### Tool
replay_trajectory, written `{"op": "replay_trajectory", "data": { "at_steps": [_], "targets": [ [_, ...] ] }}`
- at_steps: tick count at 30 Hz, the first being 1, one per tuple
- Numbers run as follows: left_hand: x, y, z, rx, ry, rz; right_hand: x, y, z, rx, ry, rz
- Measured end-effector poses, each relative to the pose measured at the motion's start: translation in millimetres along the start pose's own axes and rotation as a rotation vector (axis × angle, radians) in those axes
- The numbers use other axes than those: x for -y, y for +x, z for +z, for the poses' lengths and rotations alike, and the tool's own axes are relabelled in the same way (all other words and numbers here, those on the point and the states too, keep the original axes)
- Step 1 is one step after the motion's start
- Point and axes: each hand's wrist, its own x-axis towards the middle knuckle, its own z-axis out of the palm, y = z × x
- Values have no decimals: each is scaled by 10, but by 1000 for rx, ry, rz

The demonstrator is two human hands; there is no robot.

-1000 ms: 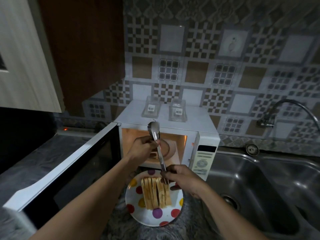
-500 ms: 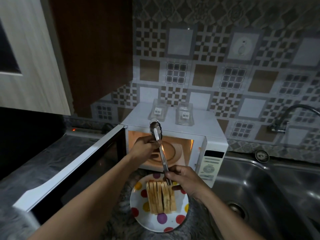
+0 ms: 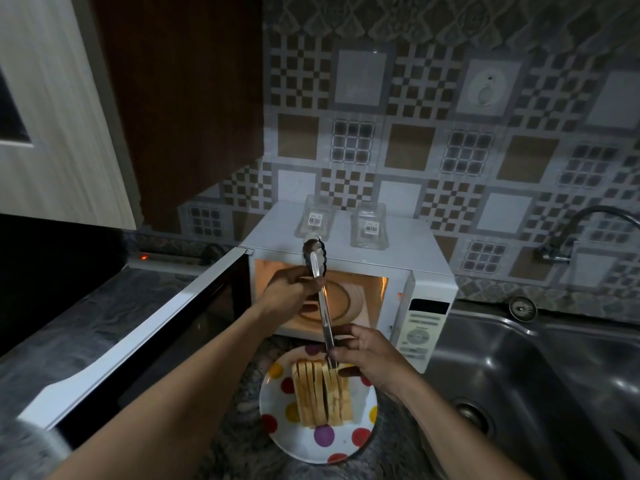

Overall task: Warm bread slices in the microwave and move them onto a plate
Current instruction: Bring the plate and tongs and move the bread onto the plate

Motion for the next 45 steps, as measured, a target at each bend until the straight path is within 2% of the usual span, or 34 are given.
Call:
{"op": "replay_trajectory", "data": {
  "at_steps": [9,16,24,28,35,38,40,45],
  "targets": [
    [-16,12,5,10,-25,20,70,-33,12,6,-22,29],
    [-43,4,71,52,-38,8,229,-38,60,-144,151,-36],
    [-82,-59,121,63,6,-34,297,-89,158,-378,108,-116],
    [-158,-93,104,94,-20,-39,365,-148,203,-343,81,-190],
    [-141,-108,-3,78,-38,-80,431,-165,300,-328,30,-202],
    [-159,-181,-28,157,-74,-140,420,-140,359,-332,9,-197],
    [-127,-237,-33,197,-64,-178,422,-135,380,-329,3,-196],
    [91,-321,-31,171,31,-257,422,-162,413,-332,-45,-182]
  ]
}}
